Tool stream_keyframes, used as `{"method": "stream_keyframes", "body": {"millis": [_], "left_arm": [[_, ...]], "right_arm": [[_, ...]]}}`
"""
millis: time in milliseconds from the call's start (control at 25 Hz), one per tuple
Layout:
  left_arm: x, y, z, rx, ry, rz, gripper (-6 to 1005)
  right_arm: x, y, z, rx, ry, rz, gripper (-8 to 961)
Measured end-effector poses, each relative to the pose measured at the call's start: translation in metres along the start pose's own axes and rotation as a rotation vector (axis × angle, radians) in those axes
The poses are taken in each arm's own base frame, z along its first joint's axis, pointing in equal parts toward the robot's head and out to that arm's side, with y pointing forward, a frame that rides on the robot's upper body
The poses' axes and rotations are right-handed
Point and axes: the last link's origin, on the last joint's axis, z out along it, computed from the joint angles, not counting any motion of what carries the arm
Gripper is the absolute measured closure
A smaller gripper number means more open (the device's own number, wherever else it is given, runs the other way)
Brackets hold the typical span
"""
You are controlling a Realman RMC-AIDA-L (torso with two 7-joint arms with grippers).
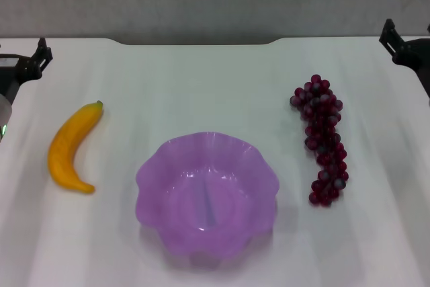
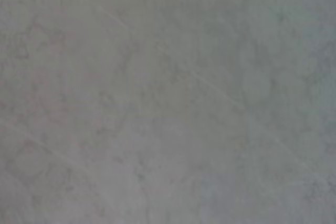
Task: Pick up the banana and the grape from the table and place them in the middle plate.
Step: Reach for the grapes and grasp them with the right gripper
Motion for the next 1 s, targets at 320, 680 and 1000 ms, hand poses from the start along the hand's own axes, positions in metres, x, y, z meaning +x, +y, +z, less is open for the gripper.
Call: {"method": "stream_keyframes", "body": {"millis": [320, 680, 1000], "left_arm": [[0.002, 0.005, 0.002, -0.012, 0.004, 0.005, 112], [0.000, 0.004, 0.001, -0.008, -0.003, 0.009, 112], [-0.003, 0.001, -0.001, -0.002, -0.011, 0.009, 112]], "right_arm": [[0.002, -0.002, 0.001, 0.006, 0.014, -0.011, 73], [0.003, 0.003, 0.008, -0.012, 0.058, -0.029, 75], [0.010, 0.010, 0.017, -0.021, 0.160, 0.009, 76]]}}
